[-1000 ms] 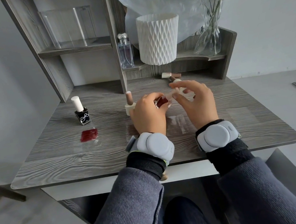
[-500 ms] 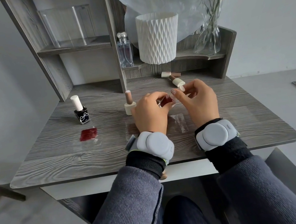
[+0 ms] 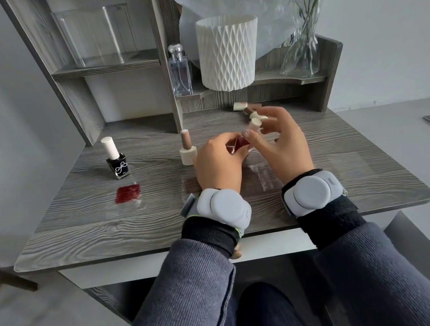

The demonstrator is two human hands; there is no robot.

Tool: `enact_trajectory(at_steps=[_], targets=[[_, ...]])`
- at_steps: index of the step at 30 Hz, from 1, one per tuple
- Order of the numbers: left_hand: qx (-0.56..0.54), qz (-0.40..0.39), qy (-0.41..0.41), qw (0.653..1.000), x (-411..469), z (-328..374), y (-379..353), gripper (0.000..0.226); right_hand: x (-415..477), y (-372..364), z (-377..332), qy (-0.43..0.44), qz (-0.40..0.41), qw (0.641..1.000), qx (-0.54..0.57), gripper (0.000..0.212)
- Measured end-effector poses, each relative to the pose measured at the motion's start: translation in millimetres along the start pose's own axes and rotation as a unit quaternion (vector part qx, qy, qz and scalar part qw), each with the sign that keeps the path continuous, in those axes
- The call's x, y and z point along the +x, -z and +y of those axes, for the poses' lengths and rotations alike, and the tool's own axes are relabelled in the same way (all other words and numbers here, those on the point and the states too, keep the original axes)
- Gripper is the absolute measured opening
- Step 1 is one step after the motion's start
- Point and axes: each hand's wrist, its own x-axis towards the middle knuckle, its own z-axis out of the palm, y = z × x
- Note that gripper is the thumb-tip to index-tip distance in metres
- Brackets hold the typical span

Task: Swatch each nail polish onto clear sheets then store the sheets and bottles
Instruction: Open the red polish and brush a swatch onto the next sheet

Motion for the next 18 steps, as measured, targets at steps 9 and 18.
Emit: enact_trajectory(at_steps=[9,18], targets=[[-0.032,-0.034,-0.002,0.999,-2.0,5.2,2.7,0.018,2.3,3.2,1.7,0.008,0.049,0.998,-0.031,0.021],[-0.027,-0.033,0.007,0.999,0.0,1.5,0.9,0.025,0.4,3.4,-0.4,0.047,0.066,0.997,-0.01,0.015]])
